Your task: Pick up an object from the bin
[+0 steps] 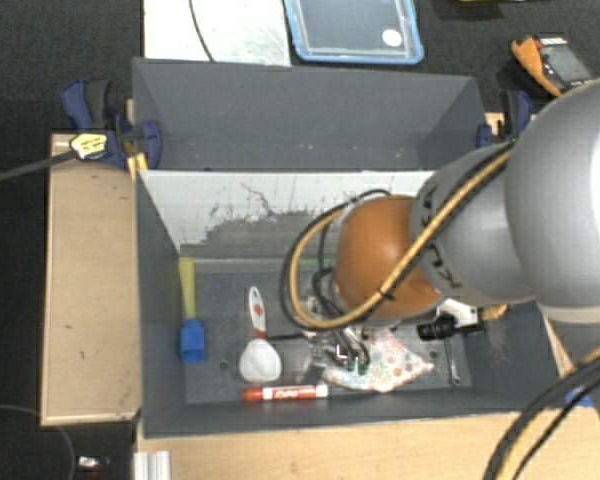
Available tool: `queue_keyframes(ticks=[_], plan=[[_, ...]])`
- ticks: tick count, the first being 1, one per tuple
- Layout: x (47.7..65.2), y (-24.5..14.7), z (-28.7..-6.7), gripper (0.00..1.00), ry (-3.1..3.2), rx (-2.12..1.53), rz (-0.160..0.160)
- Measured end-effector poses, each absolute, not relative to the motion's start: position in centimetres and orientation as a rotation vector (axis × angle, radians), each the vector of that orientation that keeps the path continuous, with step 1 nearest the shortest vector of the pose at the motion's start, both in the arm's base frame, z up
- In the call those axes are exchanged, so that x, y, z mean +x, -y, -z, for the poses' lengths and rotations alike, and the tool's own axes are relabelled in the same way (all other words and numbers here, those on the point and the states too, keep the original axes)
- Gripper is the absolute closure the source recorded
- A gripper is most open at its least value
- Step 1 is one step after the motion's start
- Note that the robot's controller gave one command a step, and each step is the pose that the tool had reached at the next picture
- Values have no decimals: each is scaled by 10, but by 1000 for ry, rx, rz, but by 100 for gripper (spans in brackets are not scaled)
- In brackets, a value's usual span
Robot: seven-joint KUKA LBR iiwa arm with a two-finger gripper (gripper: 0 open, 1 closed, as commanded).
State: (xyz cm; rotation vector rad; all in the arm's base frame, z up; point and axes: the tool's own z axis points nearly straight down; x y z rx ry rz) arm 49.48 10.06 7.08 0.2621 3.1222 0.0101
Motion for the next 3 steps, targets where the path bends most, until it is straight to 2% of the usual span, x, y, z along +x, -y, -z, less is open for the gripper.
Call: queue_keyframes(ticks=[1, 2, 3], plan=[[485, -108, -71, 0, -3105, 368, -18], [501, -23, -72, 100, -3096, 421, -12], [501, -23, -72, 100, -3096, 423, -13]])
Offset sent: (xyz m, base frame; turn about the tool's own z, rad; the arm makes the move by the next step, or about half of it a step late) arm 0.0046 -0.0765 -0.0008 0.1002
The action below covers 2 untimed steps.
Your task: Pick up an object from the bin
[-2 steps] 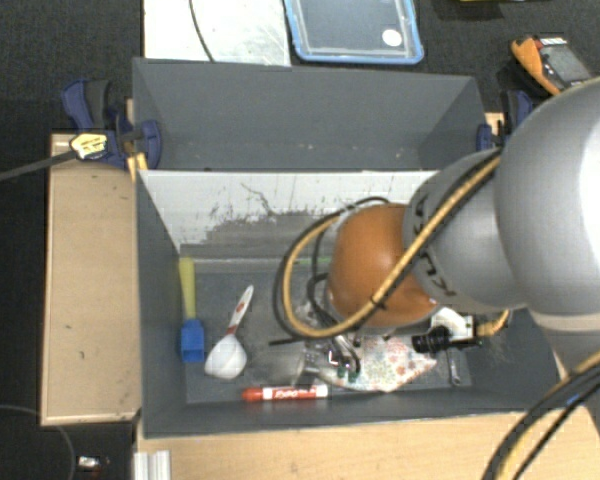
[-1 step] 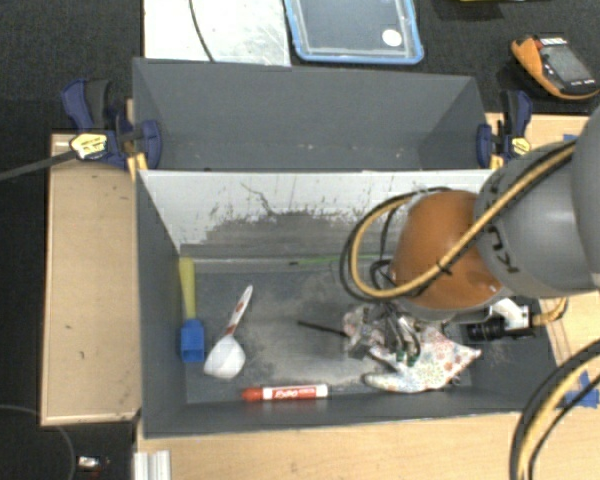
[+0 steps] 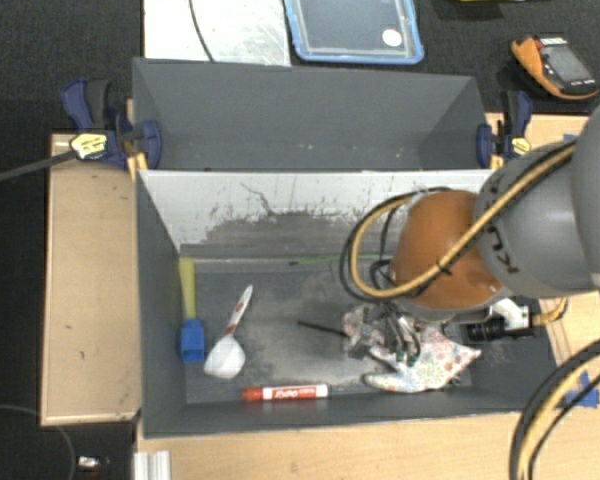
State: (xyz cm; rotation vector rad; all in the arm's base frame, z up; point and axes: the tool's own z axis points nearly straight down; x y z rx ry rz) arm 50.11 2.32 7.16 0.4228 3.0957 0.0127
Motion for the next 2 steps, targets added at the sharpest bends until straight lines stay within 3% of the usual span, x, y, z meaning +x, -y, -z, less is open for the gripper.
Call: queue_keyframes(ticks=[2], plan=[[502, -23, -87, 100, -3090, 431, -15]])
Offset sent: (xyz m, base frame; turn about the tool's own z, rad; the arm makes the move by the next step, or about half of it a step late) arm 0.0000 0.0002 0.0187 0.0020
